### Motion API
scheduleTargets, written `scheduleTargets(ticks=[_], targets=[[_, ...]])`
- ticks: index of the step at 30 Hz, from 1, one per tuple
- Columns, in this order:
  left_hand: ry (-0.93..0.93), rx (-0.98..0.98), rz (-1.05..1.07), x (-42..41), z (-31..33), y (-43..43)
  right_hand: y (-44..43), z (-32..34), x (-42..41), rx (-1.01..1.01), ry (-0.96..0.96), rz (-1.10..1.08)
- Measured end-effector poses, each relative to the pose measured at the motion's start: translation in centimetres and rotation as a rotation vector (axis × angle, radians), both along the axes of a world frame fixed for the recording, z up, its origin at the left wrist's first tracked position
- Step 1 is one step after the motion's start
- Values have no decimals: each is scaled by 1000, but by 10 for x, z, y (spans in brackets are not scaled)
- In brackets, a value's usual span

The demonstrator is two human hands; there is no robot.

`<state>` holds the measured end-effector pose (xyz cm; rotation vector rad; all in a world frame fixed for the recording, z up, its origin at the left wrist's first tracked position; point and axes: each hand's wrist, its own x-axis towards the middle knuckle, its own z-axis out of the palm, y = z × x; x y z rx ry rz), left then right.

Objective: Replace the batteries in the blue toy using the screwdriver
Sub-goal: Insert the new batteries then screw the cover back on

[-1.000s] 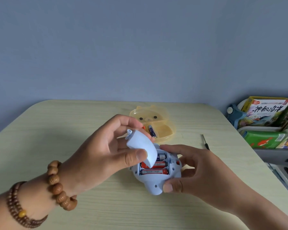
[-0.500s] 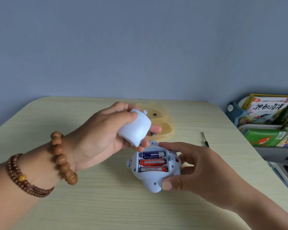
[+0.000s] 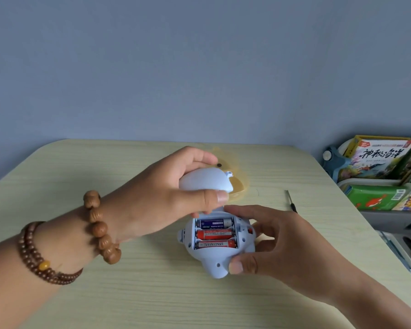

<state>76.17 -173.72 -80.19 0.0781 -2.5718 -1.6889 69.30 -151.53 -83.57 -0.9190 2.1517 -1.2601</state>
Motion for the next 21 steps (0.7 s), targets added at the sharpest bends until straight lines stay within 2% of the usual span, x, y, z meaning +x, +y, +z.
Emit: scheduleTargets(ticks=[4, 6, 13, 21], targets=[[94, -295, -78, 2, -2, 3, 0, 0, 0, 6, 0, 5], [118, -357, -94, 4, -6, 8, 0, 1, 0, 13, 2, 6], [219, -383, -91, 15, -23, 16, 0, 3, 1, 8, -16, -3], [209, -313, -134, 18, -26, 17, 0, 6, 3, 3, -16, 4]])
